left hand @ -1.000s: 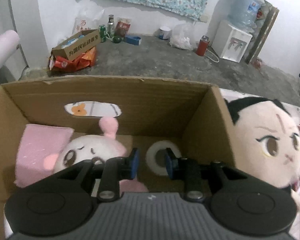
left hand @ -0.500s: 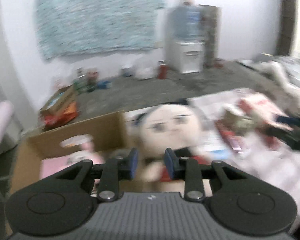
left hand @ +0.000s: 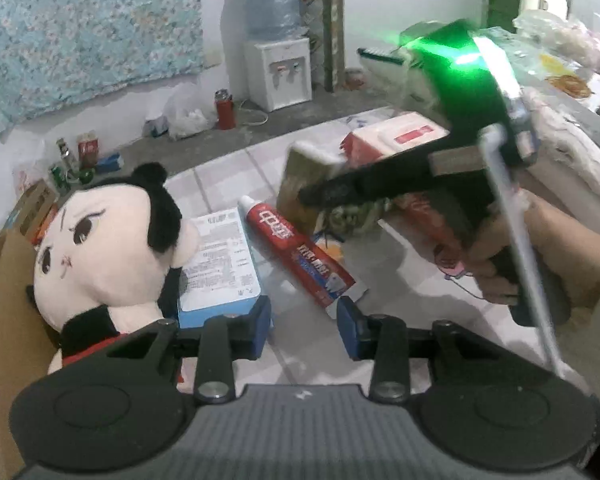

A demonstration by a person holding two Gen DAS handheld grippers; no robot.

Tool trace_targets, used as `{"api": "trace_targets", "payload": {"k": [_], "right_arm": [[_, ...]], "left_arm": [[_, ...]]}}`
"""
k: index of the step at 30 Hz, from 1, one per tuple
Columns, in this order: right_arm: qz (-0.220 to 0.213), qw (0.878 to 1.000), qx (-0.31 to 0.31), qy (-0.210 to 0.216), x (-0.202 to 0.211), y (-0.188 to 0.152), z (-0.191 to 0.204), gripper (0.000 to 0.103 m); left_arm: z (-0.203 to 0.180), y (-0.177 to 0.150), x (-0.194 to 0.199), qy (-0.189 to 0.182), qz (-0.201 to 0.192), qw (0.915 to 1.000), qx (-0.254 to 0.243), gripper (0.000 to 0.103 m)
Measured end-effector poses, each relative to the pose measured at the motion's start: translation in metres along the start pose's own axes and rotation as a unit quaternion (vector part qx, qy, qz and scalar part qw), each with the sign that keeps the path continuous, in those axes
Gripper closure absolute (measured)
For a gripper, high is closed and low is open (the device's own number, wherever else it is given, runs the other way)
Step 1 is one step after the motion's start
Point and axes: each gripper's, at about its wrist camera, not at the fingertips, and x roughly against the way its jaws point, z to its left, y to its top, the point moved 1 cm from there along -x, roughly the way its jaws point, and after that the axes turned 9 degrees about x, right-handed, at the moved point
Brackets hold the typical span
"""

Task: Organize soft objects
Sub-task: 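Grasp the small carton with the right tool while the left tool moves toward the toothpaste, then grasp the red toothpaste tube with the left tool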

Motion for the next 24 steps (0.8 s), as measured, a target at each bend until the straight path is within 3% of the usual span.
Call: {"api": "trace_targets", "payload": {"k": [3, 10, 13, 15, 18, 20, 22, 24], "right_arm": [[-0.013, 0.999, -0.011, -0.032, 0.011, 0.001, -0.007, 0.079], [-0.089, 0.995, -0.037, -0.006, 0.060, 0.009, -0.018, 0.079], [-0.107, 0.993, -0.042, 0.008, 0.082, 0.010, -0.019, 0.079], [-0.111, 0.993, -0.044, 0.008, 0.093, 0.008, -0.020, 0.079], [-0.115, 0.991, -0.065, 0.015, 0.105, 0.001, -0.029, 0.079], [-0.121, 0.990, -0.068, 0.014, 0.110, -0.002, -0.033, 0.079], [-0.124, 0.989, -0.073, 0.014, 0.115, -0.004, -0.037, 0.079], [-0.123, 0.989, -0.085, 0.017, 0.119, -0.008, -0.043, 0.078]], "left_arm": [[0.009, 0.002, -0.008, -0.001, 0.007, 0.9997, 0.022, 0.064], [-0.015, 0.014, -0.045, -0.015, 0.005, 0.9995, 0.028, 0.063], [-0.021, 0.024, -0.062, 0.006, 0.009, 0.9990, 0.043, 0.056], [-0.023, 0.028, -0.071, 0.017, 0.014, 0.9976, 0.065, 0.041], [-0.022, 0.033, -0.087, 0.041, 0.032, 0.9944, 0.092, 0.035], [-0.013, 0.035, -0.102, 0.070, 0.042, 0.9881, 0.130, 0.036], [-0.002, 0.037, -0.104, 0.071, 0.017, 0.9821, 0.174, 0.047], [0.001, 0.042, -0.106, 0.079, 0.017, 0.9821, 0.170, 0.067]]}}
